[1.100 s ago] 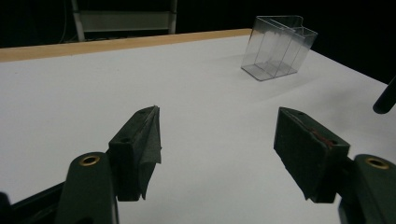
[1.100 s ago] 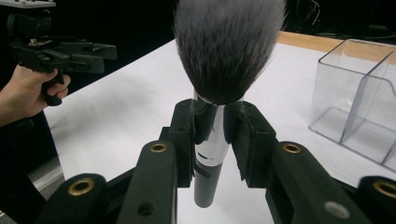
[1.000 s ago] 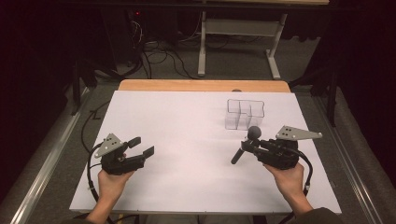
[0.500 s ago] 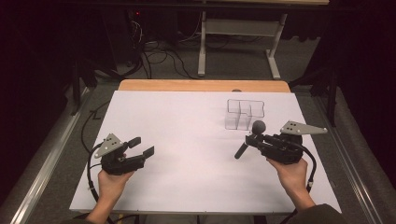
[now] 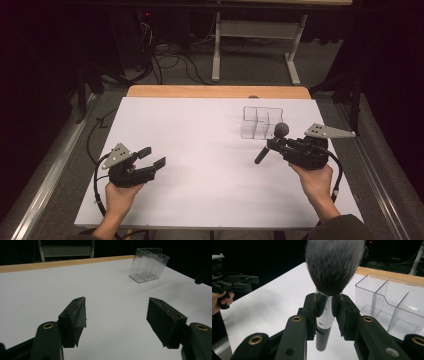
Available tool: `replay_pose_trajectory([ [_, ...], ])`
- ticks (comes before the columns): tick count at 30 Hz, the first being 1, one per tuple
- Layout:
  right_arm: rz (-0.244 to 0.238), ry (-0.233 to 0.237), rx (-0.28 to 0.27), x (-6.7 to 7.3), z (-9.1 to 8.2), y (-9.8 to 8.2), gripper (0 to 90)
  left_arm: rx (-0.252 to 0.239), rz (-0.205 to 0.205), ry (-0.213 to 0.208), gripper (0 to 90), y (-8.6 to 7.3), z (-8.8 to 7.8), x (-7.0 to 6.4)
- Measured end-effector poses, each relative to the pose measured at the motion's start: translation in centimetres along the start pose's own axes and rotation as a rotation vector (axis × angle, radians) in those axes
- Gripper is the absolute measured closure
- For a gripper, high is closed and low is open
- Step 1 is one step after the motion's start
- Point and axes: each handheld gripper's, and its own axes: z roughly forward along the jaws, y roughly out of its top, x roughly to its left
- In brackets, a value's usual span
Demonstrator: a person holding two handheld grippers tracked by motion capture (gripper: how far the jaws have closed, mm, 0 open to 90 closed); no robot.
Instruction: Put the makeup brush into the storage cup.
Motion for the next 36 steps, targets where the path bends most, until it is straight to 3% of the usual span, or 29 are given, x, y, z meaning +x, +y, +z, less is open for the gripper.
replay_pose_trajectory([
  [36, 0.003, -0.093, -0.003, -2.3, 0.2, 3.3, 73.0, 0.003, 0.003, -0.006, 32.4, 0.0, 0.1, -0.1],
])
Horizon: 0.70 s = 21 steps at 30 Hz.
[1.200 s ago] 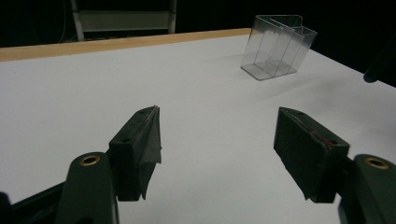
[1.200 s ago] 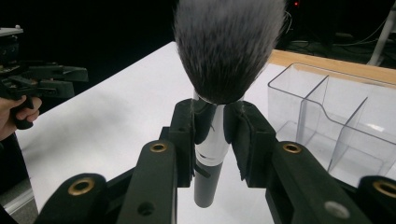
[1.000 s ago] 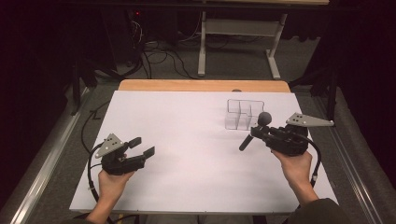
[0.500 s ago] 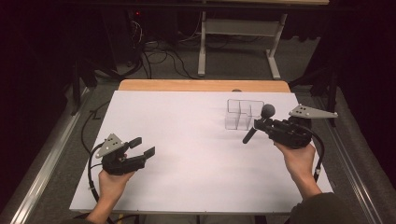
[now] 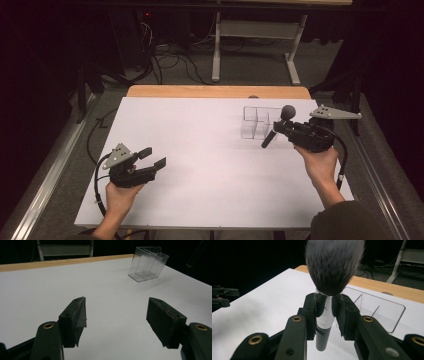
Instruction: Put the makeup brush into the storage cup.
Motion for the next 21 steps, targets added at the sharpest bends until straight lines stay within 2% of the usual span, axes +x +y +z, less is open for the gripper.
replay_pose_trajectory([
  [21, 0.015, -0.058, 0.001, -1.6, 0.8, 1.2, 73.0, 0.005, 0.000, -0.001, 32.5, 0.0, 0.0, 0.0],
])
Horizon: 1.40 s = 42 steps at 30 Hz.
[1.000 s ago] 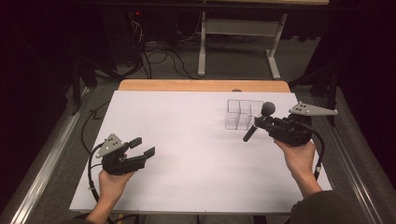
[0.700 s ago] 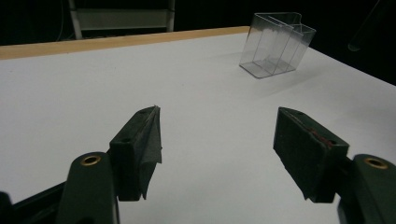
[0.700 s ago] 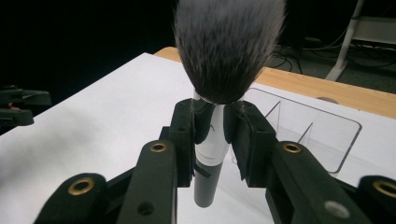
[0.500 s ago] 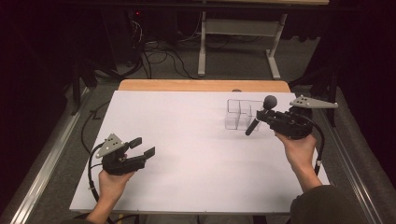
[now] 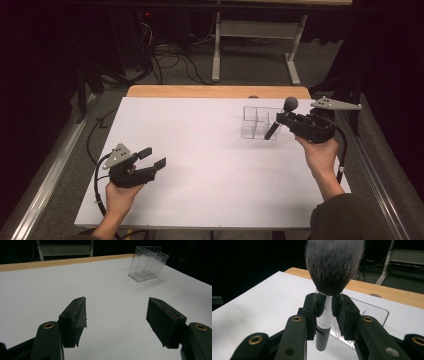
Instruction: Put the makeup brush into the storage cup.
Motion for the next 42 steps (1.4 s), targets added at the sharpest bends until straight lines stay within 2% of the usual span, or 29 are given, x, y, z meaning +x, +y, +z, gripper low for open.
replay_pose_trajectory([
  [5, 0.013, -0.011, 0.001, -0.3, 0.2, 0.2, 73.0, 0.002, 0.001, -0.001, 32.4, 0.0, 0.1, 0.0],
  [19, 0.009, -0.051, 0.000, -1.1, 0.7, 1.3, 73.0, -0.001, -0.001, -0.002, 32.5, 0.0, 0.0, 0.0],
  [32, 0.011, -0.100, -0.003, -1.8, 1.9, 2.3, 73.0, 0.000, 0.001, -0.003, 32.6, 0.0, 0.0, 0.0],
  [42, 0.018, -0.121, -0.004, -2.2, 2.8, 2.9, 73.0, 0.000, 0.002, -0.005, 32.6, 0.0, 0.0, 0.0],
])
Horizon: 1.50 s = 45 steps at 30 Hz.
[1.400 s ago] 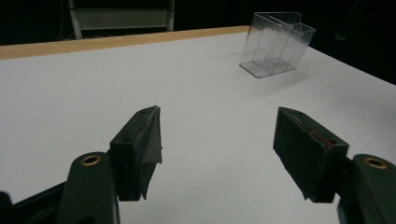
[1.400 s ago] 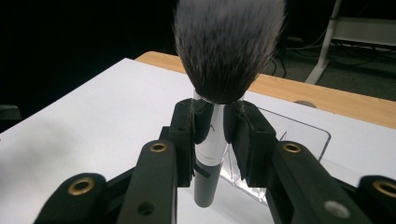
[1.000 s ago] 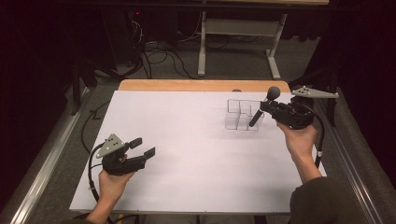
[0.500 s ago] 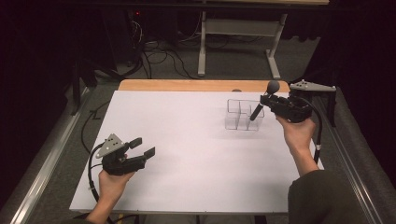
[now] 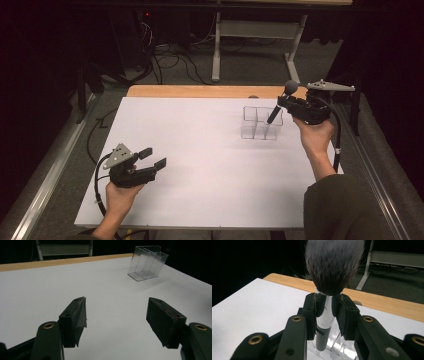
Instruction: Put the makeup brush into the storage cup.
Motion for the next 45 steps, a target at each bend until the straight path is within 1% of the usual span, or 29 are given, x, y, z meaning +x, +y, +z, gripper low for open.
replay_pose_trajectory([
  [7, 0.023, -0.016, 0.004, -0.5, 0.6, -0.1, 73.0, 0.005, 0.003, 0.000, 32.6, 0.0, 0.0, -0.1],
  [11, 0.042, -0.032, 0.013, -0.8, 1.4, -0.2, 73.0, 0.001, 0.001, 0.000, 32.6, 0.0, 0.0, 0.0],
  [20, 0.044, -0.035, 0.021, -0.9, 2.1, -0.3, 72.9, 0.008, 0.002, -0.001, 32.7, 0.0, 0.1, 0.0],
  [23, 0.037, -0.035, 0.027, -0.9, 2.4, -0.4, 73.0, 0.007, 0.003, -0.002, 32.7, 0.0, 0.1, 0.0],
  [26, 0.042, -0.034, 0.032, -0.8, 2.6, -0.5, 73.0, 0.008, 0.003, -0.001, 32.7, 0.0, 0.1, -0.1],
  [37, 0.028, -0.036, 0.060, -0.3, 3.7, -0.9, 72.9, 0.007, 0.004, -0.003, 32.7, 0.0, 0.1, -0.1],
  [43, 0.018, -0.038, 0.070, -0.3, 4.0, -1.0, 72.9, 0.008, 0.004, -0.003, 32.8, 0.0, 0.1, -0.1],
  [45, 0.023, -0.041, 0.074, -0.3, 4.1, -1.0, 72.9, 0.008, 0.003, -0.003, 32.8, 0.0, 0.1, -0.1],
])
